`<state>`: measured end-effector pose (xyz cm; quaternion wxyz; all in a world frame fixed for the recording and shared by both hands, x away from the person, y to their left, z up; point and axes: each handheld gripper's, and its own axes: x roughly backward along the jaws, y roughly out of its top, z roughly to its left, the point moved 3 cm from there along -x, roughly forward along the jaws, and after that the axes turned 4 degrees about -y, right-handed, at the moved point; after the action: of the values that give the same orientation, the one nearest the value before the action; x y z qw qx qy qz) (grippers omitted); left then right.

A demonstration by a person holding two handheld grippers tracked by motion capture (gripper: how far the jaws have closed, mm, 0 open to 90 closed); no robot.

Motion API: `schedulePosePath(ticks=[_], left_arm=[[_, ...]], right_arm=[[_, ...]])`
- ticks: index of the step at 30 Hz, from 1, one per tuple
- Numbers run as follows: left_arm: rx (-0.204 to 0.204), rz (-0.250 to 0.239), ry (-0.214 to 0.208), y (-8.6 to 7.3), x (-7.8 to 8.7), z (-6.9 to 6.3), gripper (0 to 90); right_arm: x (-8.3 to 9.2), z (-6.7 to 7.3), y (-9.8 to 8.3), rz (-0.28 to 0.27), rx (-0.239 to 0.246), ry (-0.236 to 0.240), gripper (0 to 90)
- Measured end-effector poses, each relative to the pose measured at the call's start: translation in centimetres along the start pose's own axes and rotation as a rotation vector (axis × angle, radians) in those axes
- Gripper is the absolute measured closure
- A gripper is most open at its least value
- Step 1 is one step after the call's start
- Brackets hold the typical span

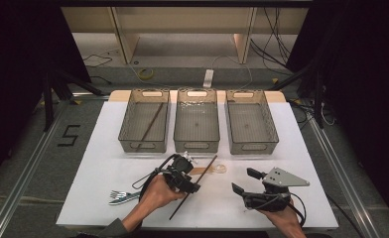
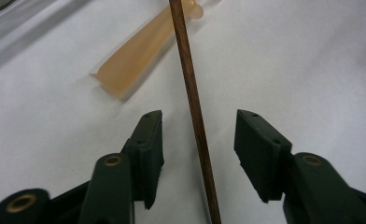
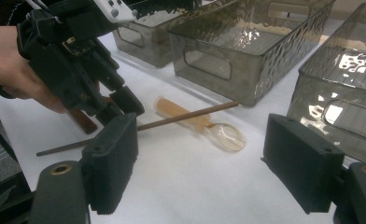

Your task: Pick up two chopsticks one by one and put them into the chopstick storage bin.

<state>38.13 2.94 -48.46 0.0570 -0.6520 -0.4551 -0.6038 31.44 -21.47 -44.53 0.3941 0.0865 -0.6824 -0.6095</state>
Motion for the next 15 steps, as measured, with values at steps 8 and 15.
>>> schedulePosePath(ticks=[8,15], left_arm=[[-0.015,0.016,0.013,-0.20,-0.60,-0.10,60.1],[-0.029,0.028,0.031,-0.29,-1.00,-0.32,65.2]], right_arm=[[0.01,0.00,0.00,0.000,-0.001,-0.001,27.0],[-0.01,0.02,0.00,0.001,0.001,0.002,27.0]])
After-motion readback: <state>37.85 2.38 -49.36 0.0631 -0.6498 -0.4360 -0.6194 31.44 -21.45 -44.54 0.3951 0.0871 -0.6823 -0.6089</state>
